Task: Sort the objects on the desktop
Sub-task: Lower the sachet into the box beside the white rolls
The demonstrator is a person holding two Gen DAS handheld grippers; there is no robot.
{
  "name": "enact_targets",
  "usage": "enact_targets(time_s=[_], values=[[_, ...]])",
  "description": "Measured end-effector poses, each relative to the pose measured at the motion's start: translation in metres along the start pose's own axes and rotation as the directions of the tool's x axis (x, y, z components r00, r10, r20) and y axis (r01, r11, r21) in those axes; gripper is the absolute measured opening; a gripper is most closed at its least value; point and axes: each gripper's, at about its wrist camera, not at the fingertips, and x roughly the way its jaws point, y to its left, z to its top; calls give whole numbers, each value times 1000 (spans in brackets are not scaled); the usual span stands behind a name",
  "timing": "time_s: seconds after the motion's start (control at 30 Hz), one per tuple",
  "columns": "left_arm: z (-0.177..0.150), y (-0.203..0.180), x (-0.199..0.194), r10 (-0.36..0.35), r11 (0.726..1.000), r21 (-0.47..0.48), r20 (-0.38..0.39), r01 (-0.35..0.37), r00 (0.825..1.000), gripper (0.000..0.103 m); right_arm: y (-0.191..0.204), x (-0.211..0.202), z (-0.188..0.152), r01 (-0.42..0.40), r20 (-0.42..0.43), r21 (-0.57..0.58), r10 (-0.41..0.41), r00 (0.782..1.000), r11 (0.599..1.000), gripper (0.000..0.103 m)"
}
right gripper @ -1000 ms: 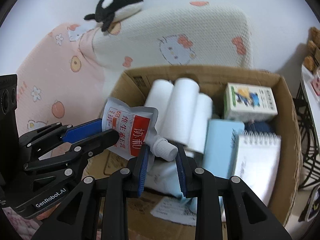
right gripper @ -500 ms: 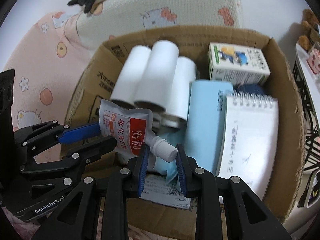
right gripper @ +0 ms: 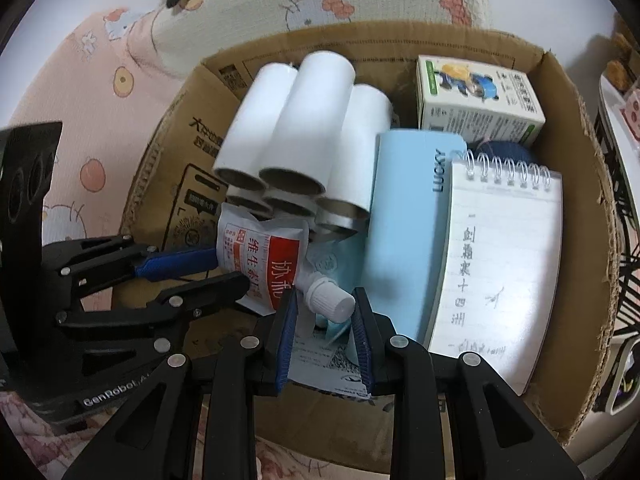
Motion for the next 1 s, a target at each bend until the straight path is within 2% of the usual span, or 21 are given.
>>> enact_targets(time_s=[0.2,0.33,0.47,0.5,0.6,0.73,1.0], values=[[9,5,17,-57,996,-68,-71,52,996,30,-12,2,-1,-10,-24,27,11,1000,1000,24],[9,2,29,-56,996,-81,-128,46,990,30,-16,4,-1,-11,-39,28,12,999,1000,24],[9,11,46,-127,979,-185,-206,89,970,30,-21,4,-1,-34,-39,30,35,999,999,24],[9,11,49,-126,978,-190,-216,85,968,30,-22,4,-2,-35,-40,30,36,999,999,24],[10,6,53,-85,985,-165,-222,48,971,30,-24,7,1,-68,-59,38,70,996,997,24],[13,2,52,-1,991,-130,-217,-28,976,30,-16,13,6,-20,-64,16,21,998,1000,24],[16,-4,33,103,994,-31,-106,-106,989,30,-6,13,0,-37,-62,-31,35,997,999,24]])
